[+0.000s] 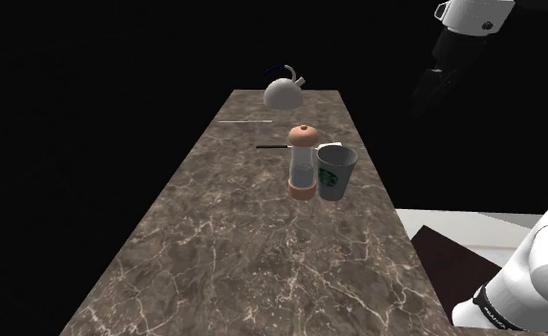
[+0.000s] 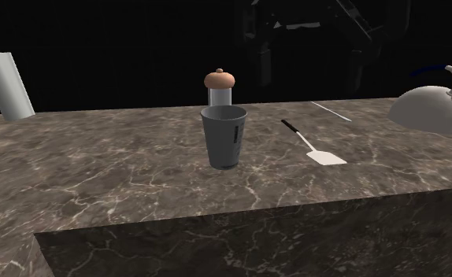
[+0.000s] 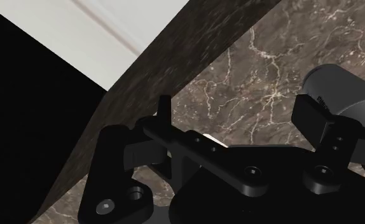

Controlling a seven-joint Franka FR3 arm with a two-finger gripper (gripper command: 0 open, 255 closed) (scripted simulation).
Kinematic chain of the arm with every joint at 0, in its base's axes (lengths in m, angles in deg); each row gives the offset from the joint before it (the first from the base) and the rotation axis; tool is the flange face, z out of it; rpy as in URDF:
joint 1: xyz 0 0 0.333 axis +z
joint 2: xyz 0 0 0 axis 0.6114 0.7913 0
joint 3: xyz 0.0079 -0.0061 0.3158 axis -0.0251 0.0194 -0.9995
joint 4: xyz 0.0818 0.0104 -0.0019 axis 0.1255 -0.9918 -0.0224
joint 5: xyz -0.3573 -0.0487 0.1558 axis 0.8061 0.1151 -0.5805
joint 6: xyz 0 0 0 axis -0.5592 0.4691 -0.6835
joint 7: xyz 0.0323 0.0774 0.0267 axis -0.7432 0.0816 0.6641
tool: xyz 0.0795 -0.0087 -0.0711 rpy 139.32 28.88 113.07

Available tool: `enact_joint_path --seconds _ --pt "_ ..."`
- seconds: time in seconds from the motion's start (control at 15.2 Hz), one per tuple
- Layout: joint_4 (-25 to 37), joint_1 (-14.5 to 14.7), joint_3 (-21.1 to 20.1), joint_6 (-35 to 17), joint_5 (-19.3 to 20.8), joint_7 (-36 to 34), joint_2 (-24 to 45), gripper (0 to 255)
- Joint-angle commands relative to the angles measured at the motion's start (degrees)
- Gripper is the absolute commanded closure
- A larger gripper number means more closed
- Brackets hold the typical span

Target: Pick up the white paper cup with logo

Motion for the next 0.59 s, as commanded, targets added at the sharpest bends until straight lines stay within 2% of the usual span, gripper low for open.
enact_joint_path --seconds 0.0,0.53 --pt "0.0 0.0 0.0 0.0 0.0 0.0 0.0 0" --pt "-2.2 3.2 -3.4 -9.9 -8.0 -6.1 8.2 0"
